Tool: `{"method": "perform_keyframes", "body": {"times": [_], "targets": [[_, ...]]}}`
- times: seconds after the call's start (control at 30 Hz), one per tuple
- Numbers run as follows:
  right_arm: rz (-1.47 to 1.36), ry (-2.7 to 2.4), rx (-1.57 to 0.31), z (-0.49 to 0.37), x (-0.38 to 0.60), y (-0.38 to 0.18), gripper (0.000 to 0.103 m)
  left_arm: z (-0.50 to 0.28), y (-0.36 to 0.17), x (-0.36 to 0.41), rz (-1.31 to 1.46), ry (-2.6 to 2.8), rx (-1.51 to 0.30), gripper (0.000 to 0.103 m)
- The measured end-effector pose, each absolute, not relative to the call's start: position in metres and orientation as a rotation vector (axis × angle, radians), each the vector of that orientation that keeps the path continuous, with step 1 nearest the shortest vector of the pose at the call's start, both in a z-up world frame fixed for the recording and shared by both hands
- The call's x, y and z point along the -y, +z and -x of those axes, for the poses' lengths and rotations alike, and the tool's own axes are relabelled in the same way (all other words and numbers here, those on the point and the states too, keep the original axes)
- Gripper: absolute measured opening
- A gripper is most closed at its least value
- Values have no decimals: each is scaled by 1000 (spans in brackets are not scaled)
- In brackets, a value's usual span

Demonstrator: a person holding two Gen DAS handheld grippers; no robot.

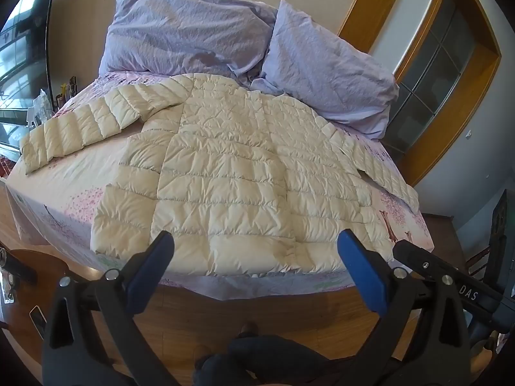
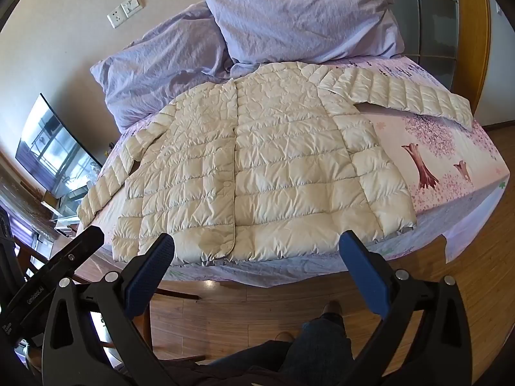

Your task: Fold large clothes

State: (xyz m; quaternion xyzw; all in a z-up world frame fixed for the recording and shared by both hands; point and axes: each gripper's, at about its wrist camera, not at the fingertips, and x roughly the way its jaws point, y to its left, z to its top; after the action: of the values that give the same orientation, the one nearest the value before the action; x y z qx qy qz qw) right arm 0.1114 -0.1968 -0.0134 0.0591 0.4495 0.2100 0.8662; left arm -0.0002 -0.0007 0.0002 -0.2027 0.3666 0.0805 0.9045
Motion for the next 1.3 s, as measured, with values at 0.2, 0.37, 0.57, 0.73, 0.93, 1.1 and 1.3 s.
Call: {"method": "perform_keyframes", "body": {"times": [0.2, 0.37, 0.57, 0.73, 0.93, 1.1, 1.3], "targets": [[-122, 440, -939, -112, 196, -13, 102, 1, 1, 1, 421, 169, -756, 101], [-122, 441, -939, -112, 197, -13, 102, 1, 0, 1, 418, 167, -757, 101], [-122, 440, -941, -113, 196, -13, 102, 0, 0, 0, 420, 169, -759, 101], [-122, 440, -942, -113, 196, -13, 102, -1, -4, 2, 420, 168, -759, 101], [-122, 439, -943, -113, 197, -13, 102, -1, -4, 2, 421, 168, -760, 101], [-122, 440, -942, -113, 197, -13, 102, -1, -4, 2, 421, 168, -760, 101], [-123, 440, -942, -112, 198, -13, 102, -1, -6, 2, 421, 170, -761, 101]]}}
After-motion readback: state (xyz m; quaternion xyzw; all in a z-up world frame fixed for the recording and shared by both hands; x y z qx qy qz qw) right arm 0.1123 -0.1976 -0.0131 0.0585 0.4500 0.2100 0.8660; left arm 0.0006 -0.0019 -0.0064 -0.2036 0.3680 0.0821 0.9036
